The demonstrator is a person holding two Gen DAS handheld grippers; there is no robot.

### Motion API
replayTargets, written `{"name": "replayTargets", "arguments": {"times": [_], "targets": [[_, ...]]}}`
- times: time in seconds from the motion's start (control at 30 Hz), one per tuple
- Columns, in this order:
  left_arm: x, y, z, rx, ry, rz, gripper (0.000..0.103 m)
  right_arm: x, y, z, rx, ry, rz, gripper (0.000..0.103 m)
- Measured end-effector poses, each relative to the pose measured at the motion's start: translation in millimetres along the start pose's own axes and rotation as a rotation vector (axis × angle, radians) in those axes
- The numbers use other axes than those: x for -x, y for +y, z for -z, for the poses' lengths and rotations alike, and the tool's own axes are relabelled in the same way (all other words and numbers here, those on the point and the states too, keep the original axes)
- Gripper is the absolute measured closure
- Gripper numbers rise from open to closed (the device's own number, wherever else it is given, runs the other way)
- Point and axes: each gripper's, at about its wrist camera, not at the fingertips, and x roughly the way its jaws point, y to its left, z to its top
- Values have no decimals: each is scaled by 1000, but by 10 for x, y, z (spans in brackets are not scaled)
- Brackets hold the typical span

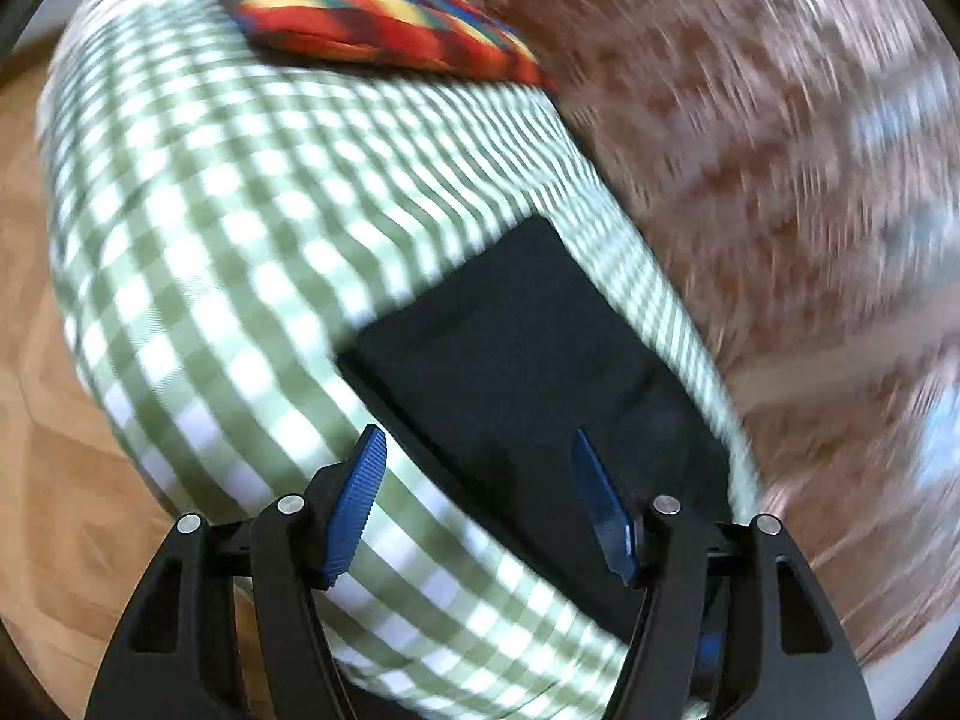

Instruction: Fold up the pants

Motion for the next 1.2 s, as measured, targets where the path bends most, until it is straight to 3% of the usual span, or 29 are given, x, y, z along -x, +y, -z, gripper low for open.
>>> {"name": "replayTargets", "arguments": {"times": [0.13,0.27,0.37,0.57,0.6,0.63,0.67,0.73,0.83,0.97,1.07,1.2], "targets": [[64,225,-76,136,3,65,40,3,-14,8,-9,-7,-12,49],[-98,344,-117,223,46,66,40,3,1,15,-4,-9,-13,48],[-154,348,-94,236,52,79,40,1,-6,17,-9,-11,-17,48],[-300,304,-206,236,55,26,41,0,0,17,-1,-11,-18,44],[-308,277,-204,224,51,9,45,-1,-1,18,-3,-11,-19,44],[-327,253,-211,204,49,-23,62,1,-1,17,-3,-11,-20,44],[-342,240,-212,187,52,-53,73,4,5,18,-4,-11,-20,44],[-354,223,-208,164,48,-65,80,7,14,18,-2,-10,-18,44],[-273,28,-192,71,-10,-79,90,7,5,9,-5,-11,-20,44],[-3,-645,-28,-264,-108,73,90,85,17,-46,-5,-17,-17,41],[67,-1174,250,-522,-104,168,90,242,-31,-131,-41,-54,-40,39],[-17,-1582,612,-712,-41,252,90,409,-178,-271,-141,-99,-125,36]]}}
